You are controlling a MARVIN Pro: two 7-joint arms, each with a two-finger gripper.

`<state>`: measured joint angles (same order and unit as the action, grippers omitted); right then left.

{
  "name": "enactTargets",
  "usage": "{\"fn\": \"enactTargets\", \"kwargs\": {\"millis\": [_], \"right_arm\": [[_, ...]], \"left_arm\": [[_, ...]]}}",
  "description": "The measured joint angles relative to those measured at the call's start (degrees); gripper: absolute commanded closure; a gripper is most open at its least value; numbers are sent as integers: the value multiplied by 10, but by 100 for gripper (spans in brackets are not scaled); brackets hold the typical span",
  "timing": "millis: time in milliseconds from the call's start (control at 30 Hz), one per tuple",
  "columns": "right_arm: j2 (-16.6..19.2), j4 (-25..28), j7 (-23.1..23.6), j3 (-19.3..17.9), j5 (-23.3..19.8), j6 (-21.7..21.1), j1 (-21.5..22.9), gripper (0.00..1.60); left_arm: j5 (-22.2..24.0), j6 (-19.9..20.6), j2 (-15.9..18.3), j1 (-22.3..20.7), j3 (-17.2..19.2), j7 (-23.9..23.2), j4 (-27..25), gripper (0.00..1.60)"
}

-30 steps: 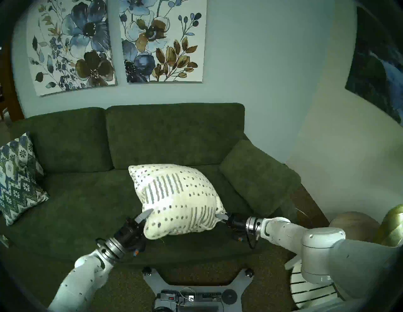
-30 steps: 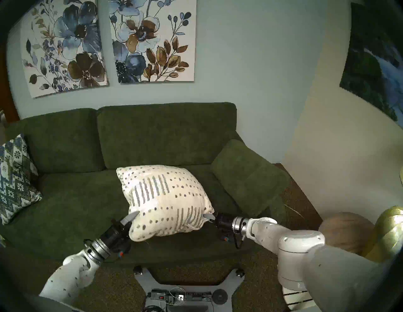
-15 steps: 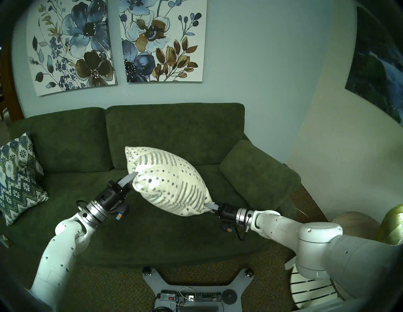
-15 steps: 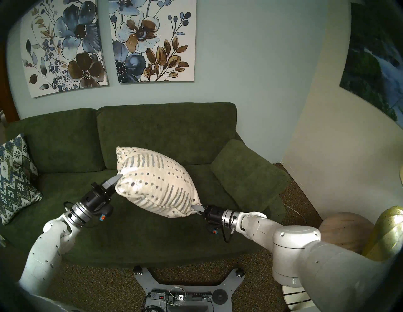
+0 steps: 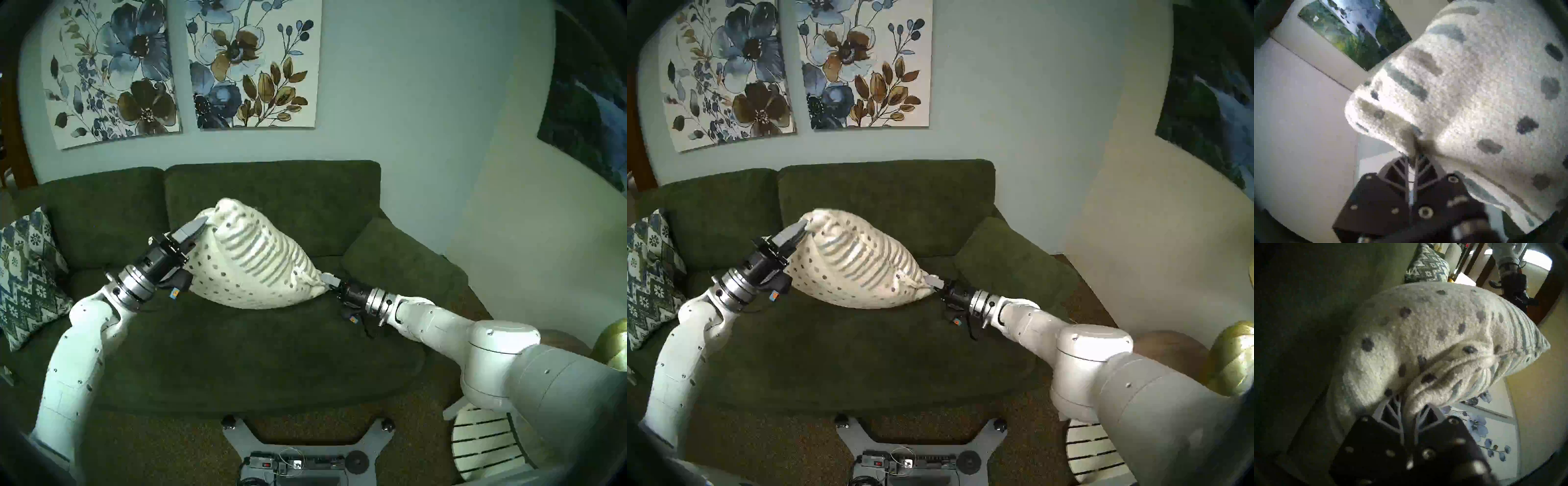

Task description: Fluff a cushion

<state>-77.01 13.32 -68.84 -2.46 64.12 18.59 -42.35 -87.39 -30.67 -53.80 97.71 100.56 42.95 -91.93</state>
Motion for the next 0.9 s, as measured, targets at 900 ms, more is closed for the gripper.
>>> {"fn": "enactTargets", "kwargs": {"millis": [900], "right_arm": [[-20,13,16,58,99,-150,66,160]], "left_arm": [[20,-37,20,-88,-40,41,-129,160]]}}
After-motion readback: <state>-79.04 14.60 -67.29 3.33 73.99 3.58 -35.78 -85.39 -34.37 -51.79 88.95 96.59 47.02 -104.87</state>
